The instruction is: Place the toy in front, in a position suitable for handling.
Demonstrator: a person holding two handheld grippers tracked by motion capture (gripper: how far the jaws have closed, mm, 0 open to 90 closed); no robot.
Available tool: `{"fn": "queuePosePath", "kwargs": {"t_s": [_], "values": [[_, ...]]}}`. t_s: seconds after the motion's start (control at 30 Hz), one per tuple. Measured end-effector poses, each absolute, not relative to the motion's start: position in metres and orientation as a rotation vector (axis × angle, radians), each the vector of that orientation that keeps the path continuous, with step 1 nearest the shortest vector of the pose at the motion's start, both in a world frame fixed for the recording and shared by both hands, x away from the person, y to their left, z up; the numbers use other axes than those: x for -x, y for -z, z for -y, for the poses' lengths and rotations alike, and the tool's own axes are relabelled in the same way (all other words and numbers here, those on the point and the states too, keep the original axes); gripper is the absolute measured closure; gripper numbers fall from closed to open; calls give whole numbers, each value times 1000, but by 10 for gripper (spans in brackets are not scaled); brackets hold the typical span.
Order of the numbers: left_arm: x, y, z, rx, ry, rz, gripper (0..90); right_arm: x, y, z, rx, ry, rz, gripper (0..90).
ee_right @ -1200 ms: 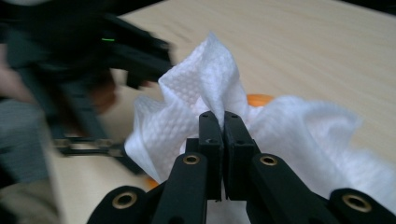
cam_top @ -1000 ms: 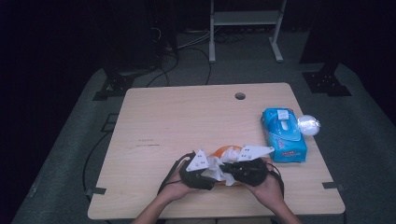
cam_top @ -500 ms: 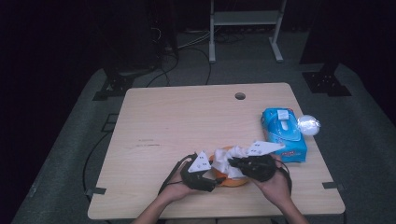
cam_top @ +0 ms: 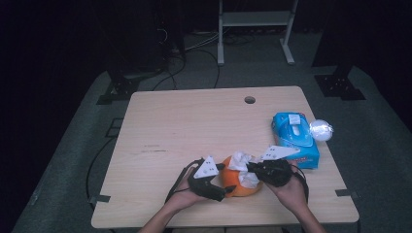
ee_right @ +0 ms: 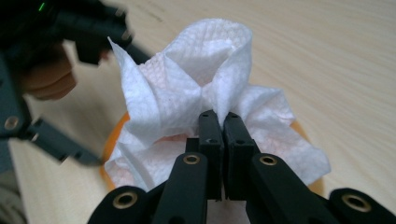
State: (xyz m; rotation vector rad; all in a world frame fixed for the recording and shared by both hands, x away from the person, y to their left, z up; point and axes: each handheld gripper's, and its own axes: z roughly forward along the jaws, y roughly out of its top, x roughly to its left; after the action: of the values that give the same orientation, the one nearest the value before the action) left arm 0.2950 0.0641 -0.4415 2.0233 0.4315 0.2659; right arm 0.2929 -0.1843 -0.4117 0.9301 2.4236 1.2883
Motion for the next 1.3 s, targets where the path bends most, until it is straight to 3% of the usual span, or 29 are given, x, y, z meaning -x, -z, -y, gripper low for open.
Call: {"fn": "queuePosePath", "kwargs": {"t_s": [0.17,0.43,0.9,1.07,1.3], "values": [[-299,457,-65,-2020,-197,-465,208,-290,414,176,-895,-1287,-2469,871],[-295,457,-64,-2046,-219,-425,277,-285,414,148,-805,-1291,-2490,871],[-291,459,-63,-2047,-240,-390,278,-296,410,196,-961,-1295,-2387,863],[-292,459,-65,-2048,-236,-392,271,-294,404,197,-940,-1350,-2398,735],[-292,459,-64,-2041,-237,-395,263,-287,392,200,-860,-1371,-2403,629]]}}
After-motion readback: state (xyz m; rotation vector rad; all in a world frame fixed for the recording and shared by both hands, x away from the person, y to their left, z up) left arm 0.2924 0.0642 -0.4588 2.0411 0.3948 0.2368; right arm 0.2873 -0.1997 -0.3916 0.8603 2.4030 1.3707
